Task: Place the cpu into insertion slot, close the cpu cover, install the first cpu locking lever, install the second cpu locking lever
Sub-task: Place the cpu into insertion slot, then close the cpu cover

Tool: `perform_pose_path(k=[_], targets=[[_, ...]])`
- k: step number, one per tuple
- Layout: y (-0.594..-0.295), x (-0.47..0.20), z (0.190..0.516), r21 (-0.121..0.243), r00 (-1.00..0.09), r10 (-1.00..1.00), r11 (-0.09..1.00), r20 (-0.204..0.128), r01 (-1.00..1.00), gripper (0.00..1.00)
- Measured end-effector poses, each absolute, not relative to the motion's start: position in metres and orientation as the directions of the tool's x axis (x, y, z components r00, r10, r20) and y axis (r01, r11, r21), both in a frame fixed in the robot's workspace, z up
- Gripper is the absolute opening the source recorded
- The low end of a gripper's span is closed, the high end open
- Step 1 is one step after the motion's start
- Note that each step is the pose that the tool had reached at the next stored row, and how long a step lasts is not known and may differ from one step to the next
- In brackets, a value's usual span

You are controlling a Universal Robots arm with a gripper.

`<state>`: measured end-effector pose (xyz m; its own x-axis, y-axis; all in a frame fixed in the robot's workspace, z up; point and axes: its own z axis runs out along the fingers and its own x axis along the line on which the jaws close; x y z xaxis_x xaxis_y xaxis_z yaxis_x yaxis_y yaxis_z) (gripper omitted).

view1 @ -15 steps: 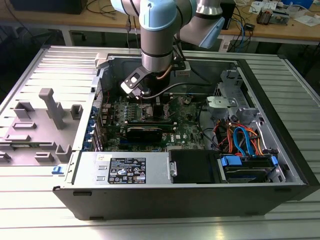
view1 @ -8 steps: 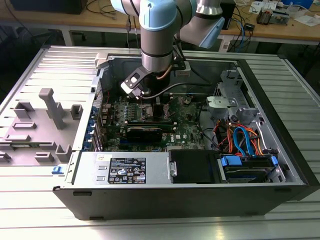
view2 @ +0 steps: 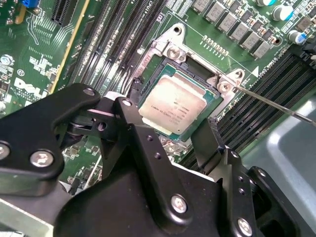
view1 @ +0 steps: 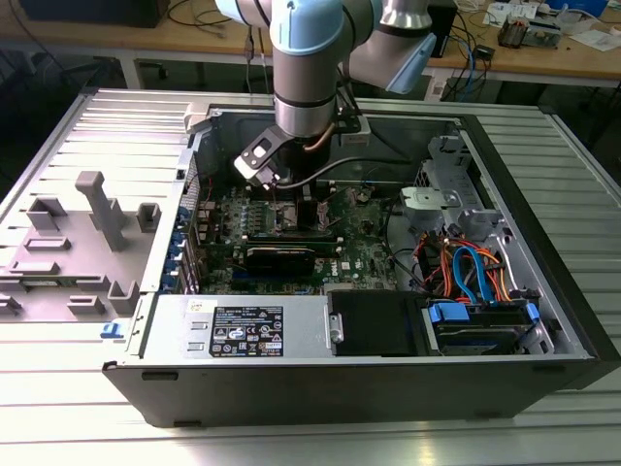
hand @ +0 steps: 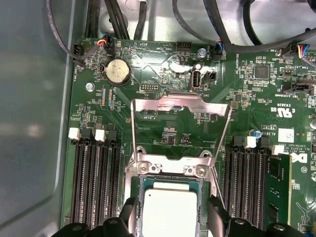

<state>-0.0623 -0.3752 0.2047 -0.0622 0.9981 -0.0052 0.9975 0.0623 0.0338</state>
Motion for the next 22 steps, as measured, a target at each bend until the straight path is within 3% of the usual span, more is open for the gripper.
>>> perform_pose_path(k=[2,12,22], targets=[[-0.375,-0.062,0.206,0.033,-0.062,0.998,0.062,-0.005,0.998,0.66],[-0.375,-0.062,0.216,0.031,-0.060,0.998,0.060,-0.005,0.998,0.11],[-0.375,-0.062,0.217,0.025,-0.058,0.998,0.058,-0.005,0.998,0.11]])
